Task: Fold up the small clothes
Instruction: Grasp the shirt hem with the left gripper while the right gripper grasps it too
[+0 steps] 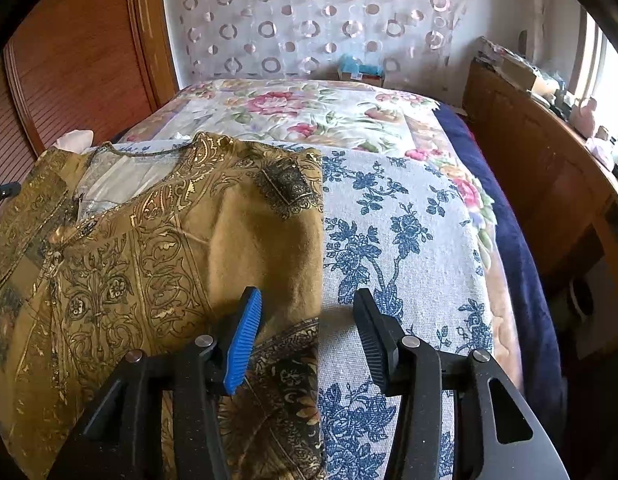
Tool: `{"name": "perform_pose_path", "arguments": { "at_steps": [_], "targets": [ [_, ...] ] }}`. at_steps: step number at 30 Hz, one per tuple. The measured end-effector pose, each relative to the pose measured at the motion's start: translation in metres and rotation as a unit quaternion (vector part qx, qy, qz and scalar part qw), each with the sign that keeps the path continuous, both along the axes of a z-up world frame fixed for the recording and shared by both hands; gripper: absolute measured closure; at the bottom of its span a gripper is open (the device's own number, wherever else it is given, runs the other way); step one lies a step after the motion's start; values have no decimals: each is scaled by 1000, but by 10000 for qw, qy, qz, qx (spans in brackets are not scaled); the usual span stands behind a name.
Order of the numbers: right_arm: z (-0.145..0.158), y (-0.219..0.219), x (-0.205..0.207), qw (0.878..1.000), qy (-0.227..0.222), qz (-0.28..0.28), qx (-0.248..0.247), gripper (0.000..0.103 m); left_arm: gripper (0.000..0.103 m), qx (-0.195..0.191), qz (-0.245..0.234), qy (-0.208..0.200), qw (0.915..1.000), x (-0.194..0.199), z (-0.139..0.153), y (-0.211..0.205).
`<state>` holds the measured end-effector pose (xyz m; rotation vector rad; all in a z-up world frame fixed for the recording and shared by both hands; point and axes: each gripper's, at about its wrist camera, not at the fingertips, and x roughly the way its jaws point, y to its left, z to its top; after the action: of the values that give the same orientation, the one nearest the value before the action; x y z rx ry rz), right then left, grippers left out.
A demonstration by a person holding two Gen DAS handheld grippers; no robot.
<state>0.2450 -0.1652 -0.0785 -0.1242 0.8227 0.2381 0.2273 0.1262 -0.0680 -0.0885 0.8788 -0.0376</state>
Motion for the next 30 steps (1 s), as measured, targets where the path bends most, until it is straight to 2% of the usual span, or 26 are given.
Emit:
{"name": "perform_pose_path", "arguments": {
  "at_steps": [5, 7, 9, 10, 12, 16, 30],
  "targets": [
    [0, 0, 0, 10000, 0, -2, 0, 53, 59, -24, 1, 55, 10000, 8, -2, 0],
    [0, 0, 0, 10000, 0, -2, 0, 53, 62, -25, -60, 24, 10000, 8, -1, -1],
    [0, 0, 0, 10000, -1, -2, 1, 53, 92, -68, -231, 27, 9997, 7, -1, -6],
    [0, 0, 0, 10000, -1, -2, 3, 53, 99, 13, -295, -3, 9996, 5, 0, -9],
    [0, -1, 0, 10000, -1, -3, 2, 53, 99, 262, -443, -189, 9985, -3, 5, -21],
    [0, -1, 0, 10000, -3, -5, 2, 53, 100, 314, -651, -484, 9962, -26, 16, -38],
    [0, -1, 1, 10000, 11, 3, -6, 52, 100, 191, -903, -1099, 9897, -92, 35, -60]
  ]
}}
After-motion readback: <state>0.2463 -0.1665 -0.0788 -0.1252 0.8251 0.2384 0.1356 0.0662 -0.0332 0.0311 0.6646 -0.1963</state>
